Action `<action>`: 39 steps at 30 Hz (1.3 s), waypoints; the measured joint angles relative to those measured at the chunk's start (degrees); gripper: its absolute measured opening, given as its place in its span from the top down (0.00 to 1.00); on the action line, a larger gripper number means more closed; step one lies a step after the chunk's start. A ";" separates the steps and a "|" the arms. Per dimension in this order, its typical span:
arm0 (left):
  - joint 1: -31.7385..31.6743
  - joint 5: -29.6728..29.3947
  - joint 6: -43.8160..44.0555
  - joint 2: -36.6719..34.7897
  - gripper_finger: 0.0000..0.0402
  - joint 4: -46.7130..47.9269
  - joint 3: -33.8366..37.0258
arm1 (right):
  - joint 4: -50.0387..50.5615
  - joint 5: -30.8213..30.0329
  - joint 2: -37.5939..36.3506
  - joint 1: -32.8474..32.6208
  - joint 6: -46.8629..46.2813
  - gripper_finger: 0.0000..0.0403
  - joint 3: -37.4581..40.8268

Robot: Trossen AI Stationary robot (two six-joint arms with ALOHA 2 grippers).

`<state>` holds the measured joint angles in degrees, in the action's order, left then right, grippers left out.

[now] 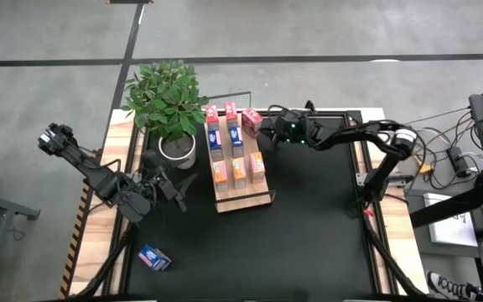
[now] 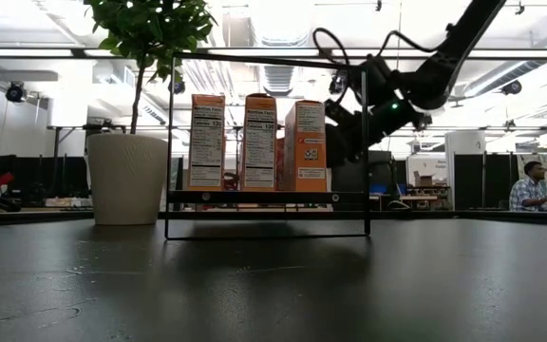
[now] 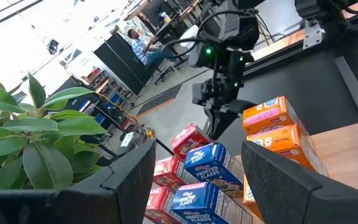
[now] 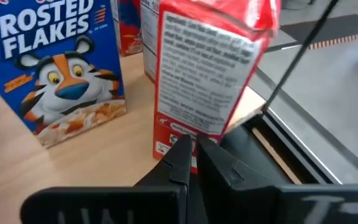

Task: Stack cereal on shelf
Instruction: Put the red cereal box on the shelf aligned with the other red cereal boxes

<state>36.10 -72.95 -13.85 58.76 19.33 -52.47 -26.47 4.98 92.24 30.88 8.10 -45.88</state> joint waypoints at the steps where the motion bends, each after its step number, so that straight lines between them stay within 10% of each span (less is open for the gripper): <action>1: 0.00 0.00 0.00 0.00 0.45 -0.02 0.00 | 0.04 0.04 0.69 -0.12 0.18 0.97 -0.68; 20: -0.15 -0.02 0.00 0.00 0.45 0.09 0.00 | 16.78 3.65 -2.01 -1.19 6.38 0.97 -9.66; 28: -0.22 -0.02 0.00 0.00 0.45 0.26 0.00 | 26.79 15.31 -7.10 -1.14 12.65 0.97 -15.36; 39: -0.22 -0.02 0.00 0.00 0.45 0.61 0.00 | 26.59 16.06 0.77 1.45 18.61 0.97 -27.96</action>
<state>35.88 -72.97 -13.85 58.76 19.94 -52.47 0.12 21.04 93.01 32.33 26.71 -73.84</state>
